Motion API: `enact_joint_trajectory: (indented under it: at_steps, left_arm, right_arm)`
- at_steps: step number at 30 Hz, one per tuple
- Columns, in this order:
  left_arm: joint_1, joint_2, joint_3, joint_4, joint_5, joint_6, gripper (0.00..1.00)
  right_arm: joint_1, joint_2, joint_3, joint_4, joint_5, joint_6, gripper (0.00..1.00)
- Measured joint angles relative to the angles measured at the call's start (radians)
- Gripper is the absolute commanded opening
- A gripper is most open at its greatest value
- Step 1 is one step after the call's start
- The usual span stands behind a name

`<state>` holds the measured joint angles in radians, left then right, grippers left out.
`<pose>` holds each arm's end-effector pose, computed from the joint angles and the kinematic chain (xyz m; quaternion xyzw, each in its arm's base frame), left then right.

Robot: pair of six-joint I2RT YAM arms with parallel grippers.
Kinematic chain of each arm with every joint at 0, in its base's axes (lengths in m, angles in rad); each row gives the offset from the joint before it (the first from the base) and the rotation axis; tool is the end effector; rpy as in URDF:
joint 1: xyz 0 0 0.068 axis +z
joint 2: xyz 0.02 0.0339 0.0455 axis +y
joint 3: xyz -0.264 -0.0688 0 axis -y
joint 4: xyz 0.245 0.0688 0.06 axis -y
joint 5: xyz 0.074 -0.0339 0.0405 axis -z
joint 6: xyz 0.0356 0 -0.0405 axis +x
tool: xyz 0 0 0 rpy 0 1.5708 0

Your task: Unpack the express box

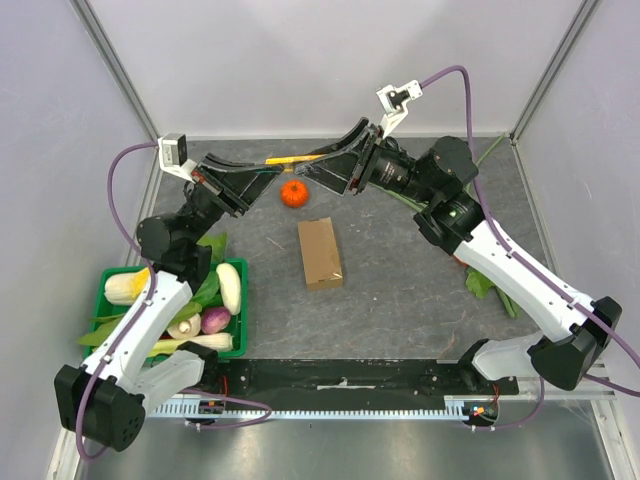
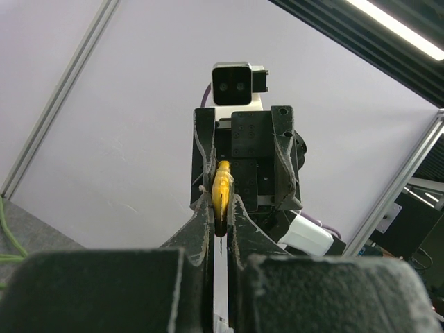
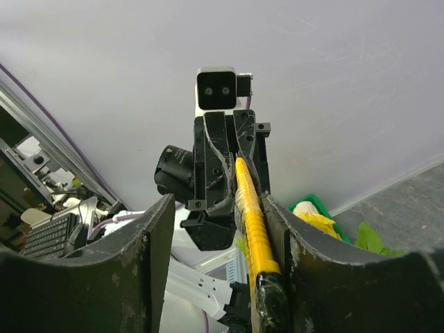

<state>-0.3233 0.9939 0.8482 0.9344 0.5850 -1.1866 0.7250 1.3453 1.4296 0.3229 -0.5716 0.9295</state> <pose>0.1836 -0.0822 0.4321 0.0894 0.4430 -0.6867 0.5694 0.2084 0.2104 0.4924 -0.1805 0.5485 0.6949 0.4286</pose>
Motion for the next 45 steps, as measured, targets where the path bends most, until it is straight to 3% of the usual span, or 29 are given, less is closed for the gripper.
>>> enact_joint_trajectory:
  at_steps: [7,23,25,30,32,38,41,43,45]
  left_arm:
    - [-0.004,0.007,-0.037,0.084,-0.036,-0.013,0.02]
    - [-0.015,0.002,-0.063,0.116,-0.086,-0.013,0.02]
    - [-0.015,0.001,-0.067,0.115,-0.086,-0.013,0.02]
    - [-0.015,-0.016,-0.084,0.107,-0.086,-0.012,0.02]
    - [-0.015,-0.026,-0.093,0.101,-0.087,-0.012,0.02]
    - [-0.015,-0.042,-0.103,0.093,-0.088,-0.012,0.02]
    - [-0.015,-0.042,-0.103,0.093,-0.088,-0.012,0.02]
    - [-0.015,-0.042,-0.103,0.094,-0.089,-0.013,0.02]
    - [-0.015,-0.043,-0.103,0.092,-0.09,-0.013,0.15]
  right_arm:
    - [0.0,0.016,0.0,0.021,0.006,0.018,0.51]
    - [0.019,0.045,0.0,0.01,0.031,0.01,0.31]
    - [0.019,0.047,0.0,0.004,0.035,0.01,0.32]
    - [0.019,0.047,0.001,0.002,0.042,0.009,0.47]
    - [0.021,0.047,0.002,0.002,0.045,0.009,0.48]
    - [0.022,0.047,0.002,0.006,0.046,0.008,0.3]
    - [0.022,0.047,0.002,0.005,0.046,0.005,0.08]
    - [0.022,0.048,0.002,0.005,0.046,0.002,0.0]
    - [0.022,0.048,0.002,0.003,0.046,-0.003,0.0]
